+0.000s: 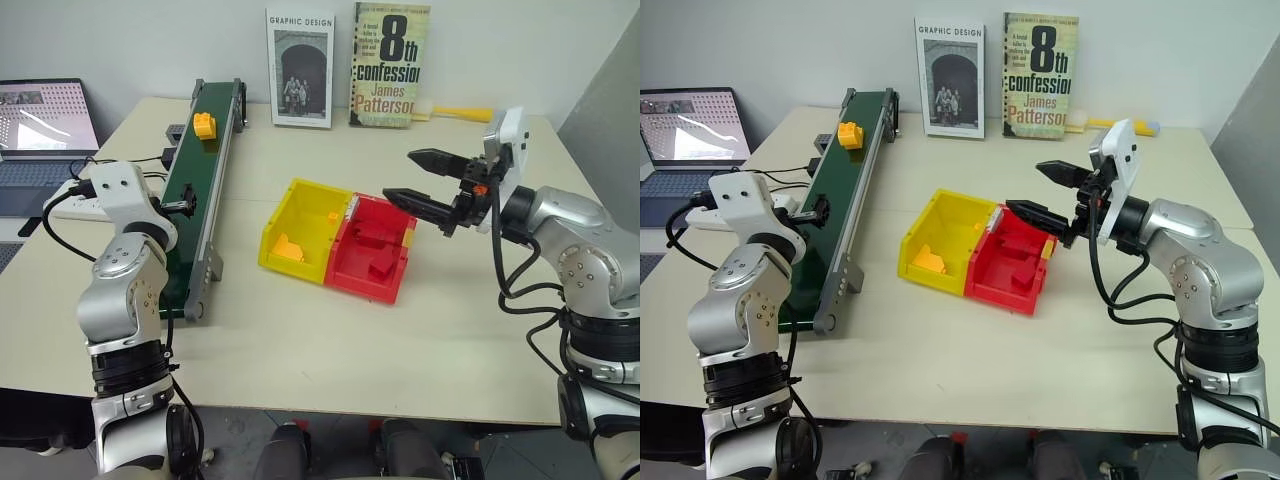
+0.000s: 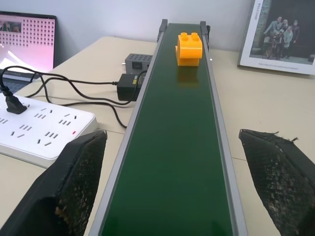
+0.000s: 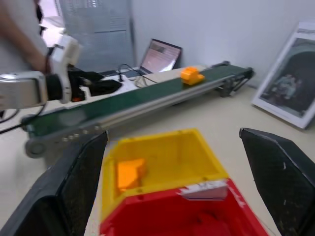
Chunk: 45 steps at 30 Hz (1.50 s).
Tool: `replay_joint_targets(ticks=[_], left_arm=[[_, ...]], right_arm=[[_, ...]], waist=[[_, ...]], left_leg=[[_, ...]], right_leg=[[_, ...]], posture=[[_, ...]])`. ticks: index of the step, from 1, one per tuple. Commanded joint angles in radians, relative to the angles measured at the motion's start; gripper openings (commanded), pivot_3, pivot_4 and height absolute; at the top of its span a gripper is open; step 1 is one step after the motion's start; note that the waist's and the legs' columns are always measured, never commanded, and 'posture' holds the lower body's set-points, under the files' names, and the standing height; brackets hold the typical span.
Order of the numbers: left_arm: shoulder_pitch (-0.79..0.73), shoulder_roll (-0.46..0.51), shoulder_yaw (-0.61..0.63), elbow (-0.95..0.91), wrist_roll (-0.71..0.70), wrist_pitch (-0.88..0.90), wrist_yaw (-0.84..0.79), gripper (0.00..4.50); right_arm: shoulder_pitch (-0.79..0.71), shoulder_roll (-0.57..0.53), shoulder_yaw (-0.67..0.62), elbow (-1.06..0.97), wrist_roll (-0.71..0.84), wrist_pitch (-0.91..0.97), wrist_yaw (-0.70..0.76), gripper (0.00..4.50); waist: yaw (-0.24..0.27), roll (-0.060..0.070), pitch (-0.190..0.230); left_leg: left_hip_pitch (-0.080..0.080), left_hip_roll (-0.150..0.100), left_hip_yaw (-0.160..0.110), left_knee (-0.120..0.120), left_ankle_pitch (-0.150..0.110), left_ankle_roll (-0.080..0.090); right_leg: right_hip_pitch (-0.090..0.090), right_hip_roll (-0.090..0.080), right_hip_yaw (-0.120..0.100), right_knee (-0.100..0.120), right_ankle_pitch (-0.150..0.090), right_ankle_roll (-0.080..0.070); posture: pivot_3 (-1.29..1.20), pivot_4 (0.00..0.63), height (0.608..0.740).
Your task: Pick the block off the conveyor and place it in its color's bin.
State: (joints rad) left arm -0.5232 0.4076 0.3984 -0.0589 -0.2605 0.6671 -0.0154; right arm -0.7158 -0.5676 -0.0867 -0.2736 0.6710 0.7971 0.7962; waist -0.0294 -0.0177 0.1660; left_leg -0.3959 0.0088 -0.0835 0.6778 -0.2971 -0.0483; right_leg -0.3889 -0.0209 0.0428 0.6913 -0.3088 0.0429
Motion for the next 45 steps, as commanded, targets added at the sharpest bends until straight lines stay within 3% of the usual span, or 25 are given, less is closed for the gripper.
replay_joint_targets(ticks=[1, 28, 45], left_arm=[[-0.026, 0.017, -0.01, 0.008, 0.015, -0.034, -0.004, 4.49], [-0.082, -0.006, -0.025, 0.121, 0.016, -0.075, 0.006, 4.49], [-0.075, -0.028, 0.001, 0.1, -0.024, -0.043, 0.016, 1.53]], right_arm=[[-0.029, -0.021, 0.004, -0.058, 0.042, 0.016, 0.025, 4.5], [0.022, -0.036, 0.019, -0.136, 0.064, 0.029, -0.016, 4.5], [0.018, -0.039, 0.024, -0.125, 0.068, 0.02, -0.027, 4.5]], waist=[[0.0, 0.0, 0.0], [0.001, 0.0, 0.0], [0.001, 0.0, 0.0]], left_leg=[[0.0, 0.0, 0.0, 0.0, 0.0, 0.0], [-0.001, 0.0, -0.001, 0.0, 0.001, -0.001], [-0.001, 0.0, -0.001, 0.0, 0.001, -0.001]], right_leg=[[0.0, 0.0, 0.0, 0.0, 0.0, 0.0], [0.0, -0.001, -0.001, -0.002, 0.0, 0.0], [0.0, -0.001, -0.001, -0.002, 0.0, 0.0]], posture=[[0.0, 0.15, 0.74], [0.0, 0.15, 0.74], [0.0, 0.15, 0.74]])
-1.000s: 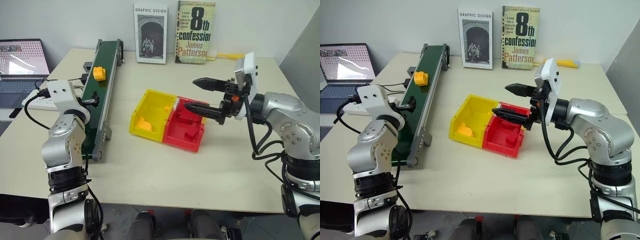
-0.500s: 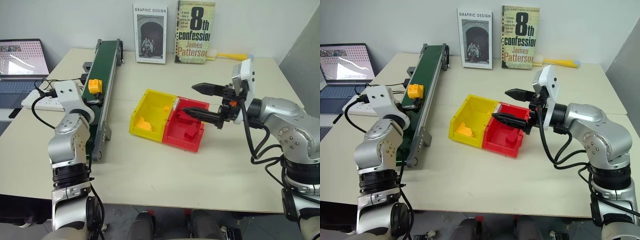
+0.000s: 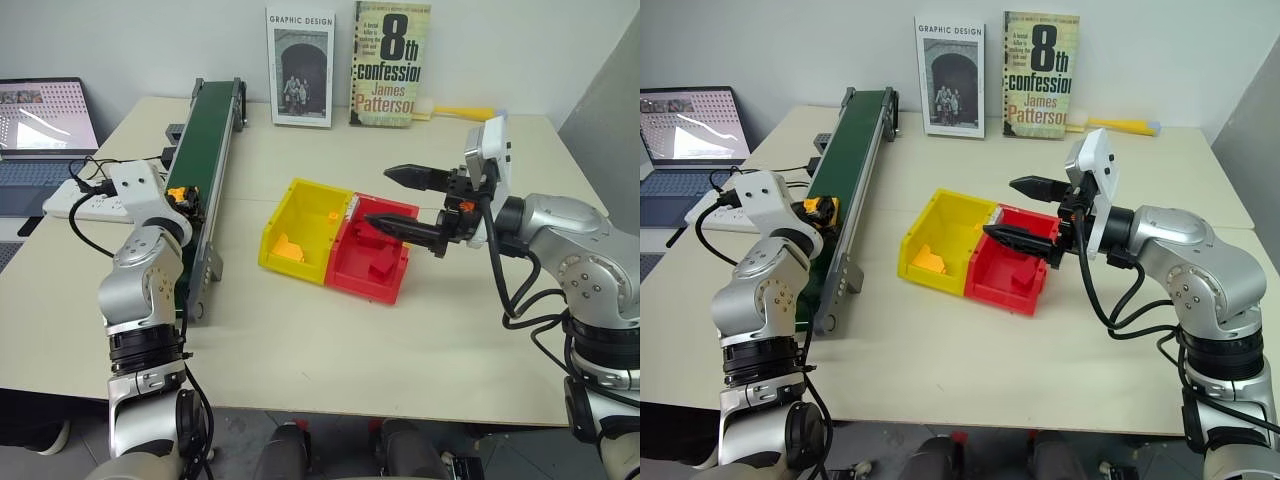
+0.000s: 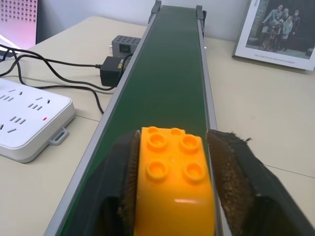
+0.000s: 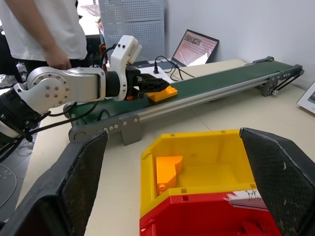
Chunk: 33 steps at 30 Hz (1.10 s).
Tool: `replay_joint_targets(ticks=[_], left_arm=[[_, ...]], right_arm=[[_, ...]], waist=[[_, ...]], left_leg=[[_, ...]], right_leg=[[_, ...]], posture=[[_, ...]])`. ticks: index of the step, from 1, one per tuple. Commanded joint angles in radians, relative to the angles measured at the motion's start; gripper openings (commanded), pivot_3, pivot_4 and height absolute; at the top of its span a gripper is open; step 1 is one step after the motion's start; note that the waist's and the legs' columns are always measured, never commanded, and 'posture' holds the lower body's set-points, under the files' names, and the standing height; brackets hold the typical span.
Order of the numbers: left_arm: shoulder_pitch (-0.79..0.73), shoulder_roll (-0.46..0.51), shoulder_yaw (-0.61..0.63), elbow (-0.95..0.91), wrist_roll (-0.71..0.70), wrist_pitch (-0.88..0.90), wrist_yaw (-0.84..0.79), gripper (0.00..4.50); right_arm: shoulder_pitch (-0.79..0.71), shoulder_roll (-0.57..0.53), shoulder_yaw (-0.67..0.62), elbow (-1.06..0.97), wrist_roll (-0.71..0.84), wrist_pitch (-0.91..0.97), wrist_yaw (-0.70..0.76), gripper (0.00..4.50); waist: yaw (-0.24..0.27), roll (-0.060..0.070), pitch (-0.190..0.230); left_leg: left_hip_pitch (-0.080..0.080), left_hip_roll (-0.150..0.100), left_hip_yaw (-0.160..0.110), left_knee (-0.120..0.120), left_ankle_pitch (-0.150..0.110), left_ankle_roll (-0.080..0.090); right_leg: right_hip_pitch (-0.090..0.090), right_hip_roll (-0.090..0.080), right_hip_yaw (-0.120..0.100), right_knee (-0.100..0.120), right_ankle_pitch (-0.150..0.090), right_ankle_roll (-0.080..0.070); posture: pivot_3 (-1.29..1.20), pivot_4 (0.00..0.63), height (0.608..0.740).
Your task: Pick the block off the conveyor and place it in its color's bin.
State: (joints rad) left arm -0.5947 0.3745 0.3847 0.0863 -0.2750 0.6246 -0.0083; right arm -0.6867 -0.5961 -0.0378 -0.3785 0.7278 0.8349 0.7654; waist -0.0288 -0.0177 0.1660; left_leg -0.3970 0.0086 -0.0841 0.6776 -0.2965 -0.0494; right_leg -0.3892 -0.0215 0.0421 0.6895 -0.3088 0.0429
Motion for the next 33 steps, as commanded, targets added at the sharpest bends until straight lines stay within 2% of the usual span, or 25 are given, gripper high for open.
replay_joint_targets(ticks=[1, 8, 14, 20, 23, 28, 30, 33], left_arm=[[-0.001, 0.003, 0.016, -0.052, -0.01, 0.004, 0.011, 1.53], [-0.031, 0.012, -0.009, -0.101, -0.039, 0.051, -0.018, 1.53], [-0.101, 0.1, -0.197, -0.155, -0.099, 0.145, -0.296, 1.53], [-0.147, 0.096, -0.338, -0.155, -0.135, 0.163, -0.477, 1.53], [-0.154, 0.07, -0.391, -0.109, -0.1, 0.142, -0.486, 1.53], [-0.152, 0.061, -0.406, -0.051, -0.065, 0.12, -0.483, 1.53], [-0.151, 0.056, -0.4, -0.041, -0.072, 0.117, -0.5, 2.23], [-0.157, 0.048, -0.384, -0.034, -0.084, 0.117, -0.507, 2.76]], right_arm=[[-0.013, -0.01, -0.026, -0.017, 0.01, -0.019, 0.003, 4.5], [-0.014, -0.013, -0.03, -0.026, 0.011, -0.014, -0.007, 4.5], [0.013, -0.08, -0.015, -0.093, -0.015, 0.014, -0.019, 4.5], [0.055, -0.127, 0.004, -0.172, -0.023, 0.031, -0.041, 4.5], [0.077, -0.146, -0.001, -0.229, -0.019, 0.062, -0.071, 4.5], [0.072, -0.164, -0.019, -0.288, -0.007, 0.124, -0.132, 4.5], [0.061, -0.158, -0.025, -0.303, 0.008, 0.15, -0.156, 4.5], [0.057, -0.151, -0.026, -0.307, 0.021, 0.164, -0.178, 4.5]], waist=[[0.0, 0.0, 0.0], [0.0, 0.0, 0.0], [0.005, 0.0, 0.0], [-0.001, 0.0, 0.0], [-0.003, 0.0, 0.0], [-0.004, 0.0, 0.0], [-0.002, 0.0, 0.0], [0.0, 0.0, 0.0]], left_leg=[[0.0, 0.0, 0.0, 0.0, 0.0, 0.0], [0.0, 0.0, 0.0, 0.0, 0.0, 0.0], [-0.002, -0.001, -0.001, 0.0, 0.0, 0.0], [-0.002, -0.001, 0.0, -0.001, 0.0, 0.0], [-0.001, 0.0, 0.0, -0.001, 0.0, 0.0], [-0.001, 0.0, 0.0, -0.001, 0.0, 0.0], [-0.001, 0.0, 0.0, -0.001, 0.0, 0.0], [-0.002, -0.001, -0.001, -0.001, 0.0, 0.0]], right_leg=[[0.0, 0.0, 0.0, 0.0, 0.0, 0.0], [0.0, 0.0, 0.0, 0.0, 0.0, 0.0], [0.0, 0.0, -0.002, -0.001, 0.0, 0.0], [0.0, 0.0, -0.001, -0.004, 0.0, 0.0], [0.0, 0.001, 0.0, -0.003, 0.0, 0.0], [0.0, 0.001, 0.0, -0.003, 0.0, 0.0], [0.0, 0.001, 0.0, -0.003, 0.0, 0.0], [0.0, 0.0, 0.0, -0.004, 0.0, 0.0]], posture=[[0.0, 0.15, 0.74], [0.0, 0.15, 0.74], [0.0, 0.15, 0.74], [0.0, 0.15, 0.74], [0.0, 0.15, 0.74], [0.0, 0.15, 0.74], [0.0, 0.15, 0.74], [0.0, 0.15, 0.74]])
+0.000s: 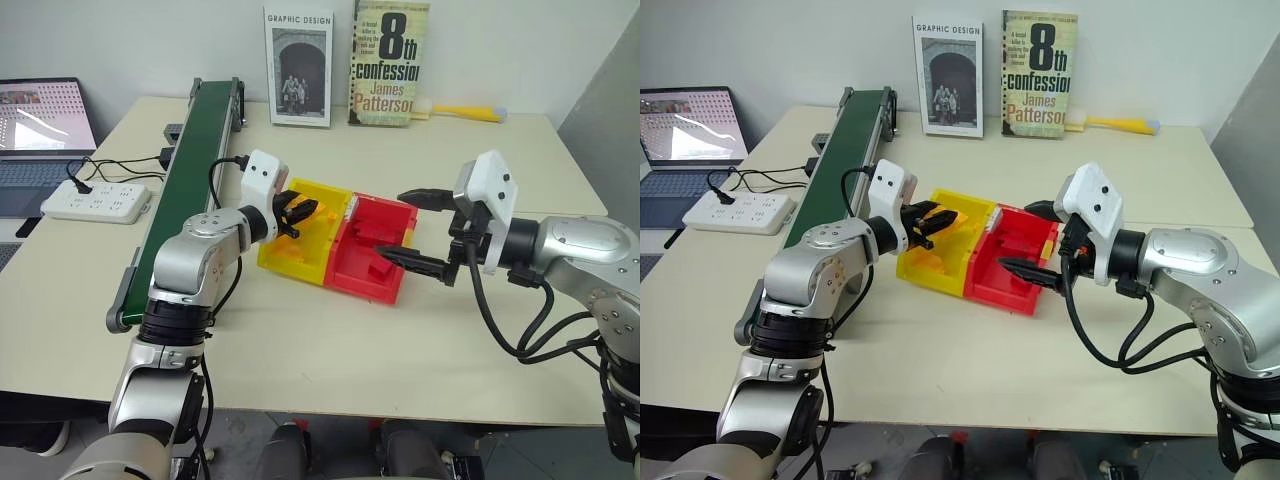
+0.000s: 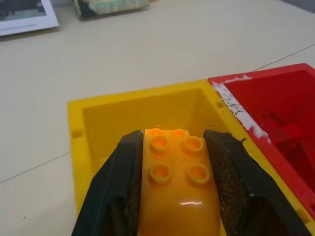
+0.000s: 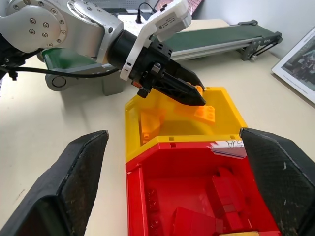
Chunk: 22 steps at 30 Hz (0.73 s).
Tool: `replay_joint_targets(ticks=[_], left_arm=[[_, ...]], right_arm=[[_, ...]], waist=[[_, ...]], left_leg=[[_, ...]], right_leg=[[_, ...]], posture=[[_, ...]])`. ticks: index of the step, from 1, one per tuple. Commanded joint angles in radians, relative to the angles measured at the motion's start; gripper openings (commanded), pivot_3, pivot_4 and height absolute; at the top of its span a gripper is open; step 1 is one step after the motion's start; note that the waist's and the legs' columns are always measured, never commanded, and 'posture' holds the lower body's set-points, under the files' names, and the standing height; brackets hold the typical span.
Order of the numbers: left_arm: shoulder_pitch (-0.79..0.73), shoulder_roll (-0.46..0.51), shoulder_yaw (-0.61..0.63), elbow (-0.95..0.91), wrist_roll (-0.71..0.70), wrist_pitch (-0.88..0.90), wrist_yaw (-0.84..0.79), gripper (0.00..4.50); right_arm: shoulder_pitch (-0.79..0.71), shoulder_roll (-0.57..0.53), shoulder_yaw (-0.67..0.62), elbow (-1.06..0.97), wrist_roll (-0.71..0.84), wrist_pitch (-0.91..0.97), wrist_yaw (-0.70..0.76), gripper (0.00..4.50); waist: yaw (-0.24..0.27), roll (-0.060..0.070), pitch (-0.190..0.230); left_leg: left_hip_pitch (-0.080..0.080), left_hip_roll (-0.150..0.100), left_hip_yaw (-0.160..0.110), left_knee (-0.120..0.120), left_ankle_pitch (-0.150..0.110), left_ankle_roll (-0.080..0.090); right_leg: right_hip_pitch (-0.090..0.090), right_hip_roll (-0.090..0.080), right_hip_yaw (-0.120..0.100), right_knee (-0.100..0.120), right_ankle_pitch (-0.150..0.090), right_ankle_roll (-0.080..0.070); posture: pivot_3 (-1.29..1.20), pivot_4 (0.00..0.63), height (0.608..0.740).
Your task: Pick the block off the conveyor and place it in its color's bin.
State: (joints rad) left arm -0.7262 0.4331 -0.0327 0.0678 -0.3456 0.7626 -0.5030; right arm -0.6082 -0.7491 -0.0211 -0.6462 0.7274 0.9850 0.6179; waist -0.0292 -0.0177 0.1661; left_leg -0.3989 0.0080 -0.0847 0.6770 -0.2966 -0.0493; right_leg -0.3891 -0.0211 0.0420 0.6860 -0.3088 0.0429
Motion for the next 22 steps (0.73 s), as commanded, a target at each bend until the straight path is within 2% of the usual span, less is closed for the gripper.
replay_joint_targets(ticks=[1, 4, 6, 7, 9, 15, 18, 22], left_arm=[[-0.03, -0.014, 0.041, -0.011, -0.019, -0.022, -0.013, 2.95], [-0.038, -0.016, 0.057, -0.012, -0.022, -0.023, -0.012, 3.63], [-0.035, -0.012, 0.065, -0.028, -0.027, -0.014, -0.019, 3.89], [-0.028, 0.008, 0.074, -0.049, -0.031, -0.003, -0.03, 4.18], [-0.017, 0.07, 0.08, -0.083, -0.022, 0.013, -0.06, 4.44], [0.07, 0.379, 0.142, -0.166, -0.054, 0.045, -0.266, 4.44], [0.182, 0.53, 0.199, -0.218, -0.084, 0.036, -0.39, 4.44], [0.224, 0.569, 0.243, -0.24, -0.105, 0.022, -0.41, 4.44]], right_arm=[[-0.021, 0.003, -0.042, -0.036, 0.022, 0.013, -0.035, 4.5], [-0.013, 0.001, -0.036, -0.021, 0.012, 0.002, -0.035, 4.5], [-0.008, -0.002, -0.032, -0.01, 0.002, -0.007, -0.033, 4.5], [-0.007, -0.003, -0.032, -0.003, 0.0, -0.012, -0.027, 4.5], [-0.003, -0.015, -0.027, 0.02, -0.016, -0.035, -0.003, 4.5], [-0.002, -0.083, -0.008, 0.18, -0.106, -0.16, 0.113, 4.5], [-0.01, -0.088, 0.014, 0.253, -0.162, -0.225, 0.138, 4.5], [-0.013, -0.07, 0.024, 0.289, -0.178, -0.253, 0.166, 4.5]], waist=[[0.0, 0.0, 0.0], [0.0, 0.0, 0.0], [0.0, 0.0, 0.0], [0.0, 0.0, 0.0], [-0.001, 0.0, 0.0], [-0.012, 0.001, 0.001], [-0.009, 0.002, 0.001], [-0.004, 0.003, 0.002]], left_leg=[[0.0, 0.0, 0.0, 0.0, 0.0, 0.0], [0.0, 0.0, 0.0, 0.0, 0.0, 0.0], [0.0, 0.0, 0.0, 0.0, 0.0, 0.0], [0.0, 0.0, 0.0, 0.0, 0.0, 0.0], [0.0, 0.0, 0.0, 0.0, 0.0, 0.0], [0.001, 0.001, 0.002, -0.002, 0.0, 0.0], [0.001, 0.001, 0.001, -0.002, 0.0, 0.0], [0.0, 0.001, 0.002, -0.002, -0.001, 0.002]], right_leg=[[0.0, 0.0, 0.0, 0.0, 0.0, 0.0], [0.0, 0.0, 0.0, -0.001, 0.0, 0.0], [0.0, 0.0, 0.0, -0.001, 0.0, 0.0], [0.0, 0.0, 0.0, -0.001, 0.0, 0.0], [0.0, 0.0, 0.0, -0.001, 0.0, 0.0], [-0.001, 0.002, 0.001, -0.002, 0.0, 0.0], [0.0, 0.001, 0.0, -0.003, 0.0, 0.0], [0.0, 0.0, 0.0, -0.004, 0.0, 0.0]], posture=[[0.0, 0.15, 0.74], [0.0, 0.15, 0.74], [0.0, 0.15, 0.74], [0.0, 0.15, 0.74], [0.0, 0.15, 0.74], [0.0, 0.15, 0.74], [0.0, 0.15, 0.74], [0.0, 0.15, 0.74]])
